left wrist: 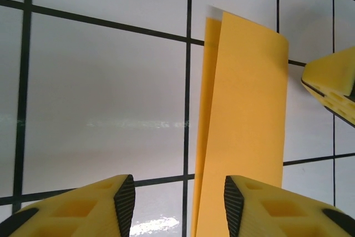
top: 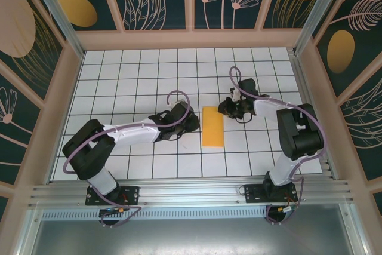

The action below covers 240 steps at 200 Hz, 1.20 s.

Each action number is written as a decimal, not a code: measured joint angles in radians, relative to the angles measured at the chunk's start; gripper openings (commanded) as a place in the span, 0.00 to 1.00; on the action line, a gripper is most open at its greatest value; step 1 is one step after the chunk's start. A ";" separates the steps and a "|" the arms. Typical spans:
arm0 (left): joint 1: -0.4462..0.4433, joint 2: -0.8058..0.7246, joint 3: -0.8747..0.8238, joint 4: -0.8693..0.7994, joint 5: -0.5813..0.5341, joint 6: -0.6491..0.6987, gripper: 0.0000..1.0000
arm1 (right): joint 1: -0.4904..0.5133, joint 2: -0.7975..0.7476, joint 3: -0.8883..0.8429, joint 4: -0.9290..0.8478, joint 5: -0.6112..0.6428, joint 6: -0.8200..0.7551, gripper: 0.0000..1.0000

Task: Fold a paper plane with a square sheet of paper (pick it up from the middle)
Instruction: Fold the triangle a second time at the center of the table.

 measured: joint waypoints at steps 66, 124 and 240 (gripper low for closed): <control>0.023 0.054 -0.001 0.123 0.127 -0.001 0.53 | -0.031 0.095 0.033 0.041 -0.026 0.000 0.21; 0.027 0.116 -0.001 0.173 0.188 -0.005 0.55 | -0.038 0.130 0.034 0.057 -0.041 -0.003 0.21; 0.032 0.139 0.015 0.212 0.256 -0.047 0.56 | -0.038 0.062 0.060 0.020 -0.053 -0.018 0.22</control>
